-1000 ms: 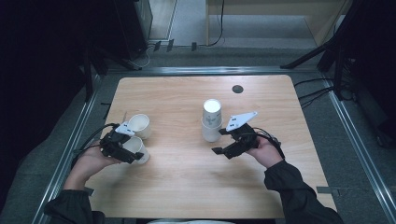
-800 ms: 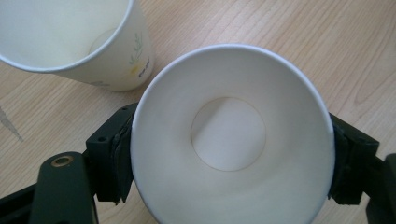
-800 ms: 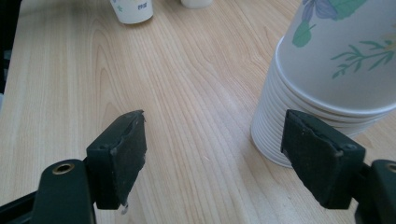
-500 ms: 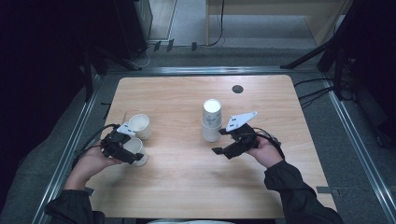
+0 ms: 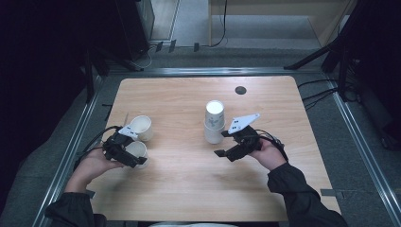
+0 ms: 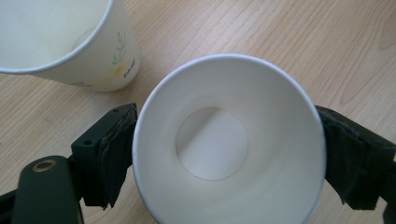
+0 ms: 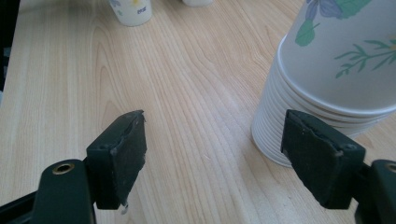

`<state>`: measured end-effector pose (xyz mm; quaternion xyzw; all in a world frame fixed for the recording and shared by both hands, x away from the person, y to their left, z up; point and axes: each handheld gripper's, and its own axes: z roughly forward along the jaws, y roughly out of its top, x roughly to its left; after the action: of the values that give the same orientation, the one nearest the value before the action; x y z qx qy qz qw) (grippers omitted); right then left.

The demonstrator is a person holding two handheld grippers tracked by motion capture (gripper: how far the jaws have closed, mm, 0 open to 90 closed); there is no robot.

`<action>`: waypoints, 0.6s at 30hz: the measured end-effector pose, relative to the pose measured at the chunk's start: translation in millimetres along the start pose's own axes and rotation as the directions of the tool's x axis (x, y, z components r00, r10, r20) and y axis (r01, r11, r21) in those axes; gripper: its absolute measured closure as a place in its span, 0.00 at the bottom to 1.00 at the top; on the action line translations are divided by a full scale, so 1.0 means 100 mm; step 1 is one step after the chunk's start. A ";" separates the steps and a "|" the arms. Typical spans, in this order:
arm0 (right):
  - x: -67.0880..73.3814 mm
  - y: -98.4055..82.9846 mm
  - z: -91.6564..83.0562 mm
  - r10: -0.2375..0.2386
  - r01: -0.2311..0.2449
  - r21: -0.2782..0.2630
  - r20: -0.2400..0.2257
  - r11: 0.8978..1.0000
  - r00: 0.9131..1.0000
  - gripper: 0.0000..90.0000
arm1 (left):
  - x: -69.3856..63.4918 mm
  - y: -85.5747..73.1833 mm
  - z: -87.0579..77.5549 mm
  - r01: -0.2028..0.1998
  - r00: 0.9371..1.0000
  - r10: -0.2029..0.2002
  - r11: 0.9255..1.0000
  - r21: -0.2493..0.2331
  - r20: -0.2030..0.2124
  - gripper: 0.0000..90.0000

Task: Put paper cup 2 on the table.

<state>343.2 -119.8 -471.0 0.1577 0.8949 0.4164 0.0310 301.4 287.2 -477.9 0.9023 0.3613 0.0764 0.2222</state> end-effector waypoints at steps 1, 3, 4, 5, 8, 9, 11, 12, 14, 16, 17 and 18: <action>0.00 0.00 0.00 0.000 0.000 -0.001 -0.001 1.000 1.000 0.25 | 0.00 0.00 -0.01 0.005 1.000 -0.005 1.000 -0.005 0.001 0.15; 0.00 0.00 0.00 -0.002 0.002 -0.002 -0.002 1.000 1.000 0.25 | 0.01 0.00 -0.03 0.009 1.000 -0.009 1.000 -0.013 -0.002 0.15; 0.00 0.00 0.00 0.000 0.000 0.000 -0.002 1.000 1.000 0.25 | 0.01 0.00 -0.04 0.017 1.000 -0.017 1.000 -0.018 0.008 0.15; 0.00 0.00 0.00 -0.002 0.002 0.000 -0.001 1.000 1.000 0.25 | 0.02 -0.01 -0.05 0.026 1.000 -0.026 0.999 -0.023 0.013 0.14; 0.00 0.00 0.00 -0.002 0.002 0.002 -0.001 1.000 1.000 0.25 | 0.03 0.00 -0.11 0.040 0.999 -0.039 0.998 -0.043 0.018 0.14; 0.00 0.00 0.00 -0.004 0.004 0.002 -0.003 1.000 1.000 0.25 | 0.03 0.00 -0.12 0.041 0.999 -0.040 0.998 -0.054 0.020 0.14; 0.01 0.00 0.00 -0.004 0.004 0.004 -0.001 1.000 1.000 0.25 | 0.04 0.01 -0.18 0.044 0.999 -0.042 0.995 -0.084 0.032 0.14; 0.01 0.00 0.00 0.000 0.000 0.007 -0.006 1.000 1.000 0.25 | 0.04 0.02 -0.21 0.046 0.998 -0.041 0.994 -0.098 0.047 0.15; 0.02 0.00 0.01 -0.004 0.004 0.008 -0.005 1.000 1.000 0.25 | 0.04 0.04 -0.25 0.055 0.998 -0.050 0.992 -0.116 0.041 0.15; 0.03 0.00 0.02 -0.012 0.012 0.015 -0.004 1.000 1.000 0.25 | 0.05 0.06 -0.27 0.056 0.998 -0.050 0.990 -0.132 0.045 0.15; 0.03 -0.01 0.02 -0.015 0.015 0.018 -0.003 1.000 1.000 0.25 | 0.04 0.09 -0.31 0.052 0.998 -0.045 0.986 -0.159 0.048 0.15; 0.04 -0.01 0.01 -0.013 0.013 0.020 -0.001 1.000 1.000 0.25 | 0.02 0.12 -0.32 0.052 0.998 -0.044 0.984 -0.169 0.052 0.15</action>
<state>339.8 -118.0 -472.2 0.1520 0.9000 0.4074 0.0318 300.7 292.5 -443.7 0.8726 0.3696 0.0799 0.3091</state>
